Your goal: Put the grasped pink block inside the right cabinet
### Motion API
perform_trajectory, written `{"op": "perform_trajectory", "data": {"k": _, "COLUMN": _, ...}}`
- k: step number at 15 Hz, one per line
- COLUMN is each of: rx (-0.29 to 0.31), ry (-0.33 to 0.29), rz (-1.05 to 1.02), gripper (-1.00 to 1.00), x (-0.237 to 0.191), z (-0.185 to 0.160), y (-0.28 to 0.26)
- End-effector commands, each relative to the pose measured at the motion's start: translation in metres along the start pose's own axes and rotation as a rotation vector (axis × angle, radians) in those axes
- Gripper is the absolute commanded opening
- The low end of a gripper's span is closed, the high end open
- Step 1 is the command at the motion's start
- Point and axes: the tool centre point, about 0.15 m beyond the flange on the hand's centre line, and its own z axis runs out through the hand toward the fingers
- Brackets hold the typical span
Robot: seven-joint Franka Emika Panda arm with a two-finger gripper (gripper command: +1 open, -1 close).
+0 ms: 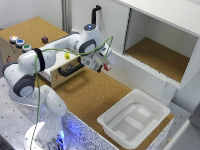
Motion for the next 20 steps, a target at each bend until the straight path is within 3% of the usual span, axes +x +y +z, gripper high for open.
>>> {"op": "perform_trajectory", "data": {"k": 1, "rx": 0.06, "ry": -0.068, "rz": -0.027, "gripper": -1.0, "x": 0.093, "z": 0.052, "y": 0.055}}
{"op": "perform_trajectory", "data": {"k": 3, "rx": 0.102, "ry": -0.034, "rz": -0.051, "gripper": -1.0, "x": 0.126, "z": 0.063, "y": 0.07}}
{"op": "perform_trajectory", "data": {"k": 11, "rx": 0.246, "ry": 0.007, "rz": -0.169, "gripper": -1.0, "x": 0.204, "z": 0.12, "y": 0.07}}
{"op": "perform_trajectory", "data": {"k": 20, "rx": 0.296, "ry": 0.048, "rz": -0.166, "gripper": -1.0, "x": 0.244, "z": 0.146, "y": 0.068}}
